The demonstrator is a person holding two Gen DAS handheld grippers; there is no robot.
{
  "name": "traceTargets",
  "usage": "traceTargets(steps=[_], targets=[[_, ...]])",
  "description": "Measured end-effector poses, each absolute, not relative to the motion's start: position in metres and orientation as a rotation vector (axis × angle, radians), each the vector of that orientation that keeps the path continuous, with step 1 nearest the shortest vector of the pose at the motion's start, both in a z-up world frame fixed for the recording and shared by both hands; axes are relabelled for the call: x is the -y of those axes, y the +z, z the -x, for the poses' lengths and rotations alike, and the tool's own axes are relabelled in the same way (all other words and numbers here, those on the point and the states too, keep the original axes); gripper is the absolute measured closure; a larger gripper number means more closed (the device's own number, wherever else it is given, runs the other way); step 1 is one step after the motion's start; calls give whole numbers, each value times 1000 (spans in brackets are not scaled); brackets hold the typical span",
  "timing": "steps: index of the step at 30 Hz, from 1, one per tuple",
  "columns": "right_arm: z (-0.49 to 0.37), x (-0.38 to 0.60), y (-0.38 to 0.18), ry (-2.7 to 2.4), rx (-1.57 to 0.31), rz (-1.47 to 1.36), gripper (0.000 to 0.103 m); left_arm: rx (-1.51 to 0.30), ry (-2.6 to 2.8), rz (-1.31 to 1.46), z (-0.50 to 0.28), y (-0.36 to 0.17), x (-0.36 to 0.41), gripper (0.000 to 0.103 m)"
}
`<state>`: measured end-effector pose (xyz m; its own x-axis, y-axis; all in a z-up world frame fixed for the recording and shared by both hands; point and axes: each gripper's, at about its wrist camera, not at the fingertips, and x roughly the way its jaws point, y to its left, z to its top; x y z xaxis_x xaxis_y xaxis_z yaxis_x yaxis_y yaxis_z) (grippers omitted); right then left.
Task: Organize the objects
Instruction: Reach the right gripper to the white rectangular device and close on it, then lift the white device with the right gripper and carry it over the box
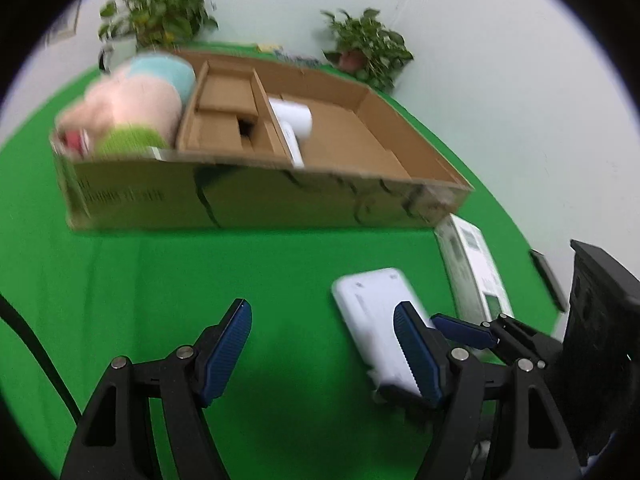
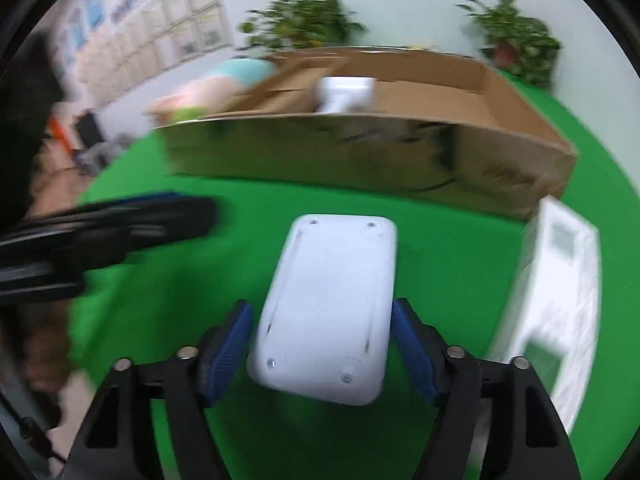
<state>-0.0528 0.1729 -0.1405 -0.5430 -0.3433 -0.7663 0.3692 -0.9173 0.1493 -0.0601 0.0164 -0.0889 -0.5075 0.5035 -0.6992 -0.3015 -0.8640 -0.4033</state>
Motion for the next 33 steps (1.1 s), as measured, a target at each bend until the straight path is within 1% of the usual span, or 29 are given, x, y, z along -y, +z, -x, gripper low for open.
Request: traceTargets(steps=[1,2,3,5,6,9,12,13,14,15,17,18,19,21,23,26,29,33], targets=[[42,-170,-138,-2446,-18,-1173,3,343,2326,1230,60,-94,-18,30],[34,-169,-136,-2461,0,-1142,1,378,2272,1267,60,-101,-20,30],[29,-169,-135,-2471,27,-1121,1,422,2220,1299,60,-109,-22,30],[26,-172,-137,-2445,68,-1134,1,456,2220,1274,54,-111,-22,30],[26,-171,-141,-2421,67,-1150,1,469,2189,1280,54,-112,-24,30],[25,-167,-149,-2447,-23,-1176,1,539,2106,1288,55,-115,-29,30],[30,-170,-148,-2441,33,-1178,4,534,2096,1288,55,-114,-35,32],[32,-169,-147,-2441,40,-1175,6,542,2088,1289,55,-115,-35,32],[33,-167,-146,-2447,33,-1169,9,550,2073,1300,56,-116,-35,41],[35,-164,-145,-2446,21,-1163,9,541,2084,1305,56,-116,-34,46],[33,-160,-144,-2431,18,-1156,13,522,2099,1316,55,-116,-32,57],[30,-159,-144,-2431,17,-1156,13,508,2116,1322,54,-116,-31,64],[29,-157,-145,-2443,17,-1161,13,496,2125,1327,53,-116,-31,67],[24,-157,-144,-2446,22,-1162,13,493,2120,1339,50,-115,-31,67],[23,-159,-145,-2456,17,-1171,22,499,2077,1354,48,-117,-31,68],[25,-163,-152,-2454,19,-1223,28,480,2072,1346,42,-118,-35,68],[21,-163,-153,-2470,11,-1218,29,491,2071,1345,40,-119,-34,68],[14,-164,-153,-2486,16,-1215,31,459,2089,1338,36,-116,-39,68]])
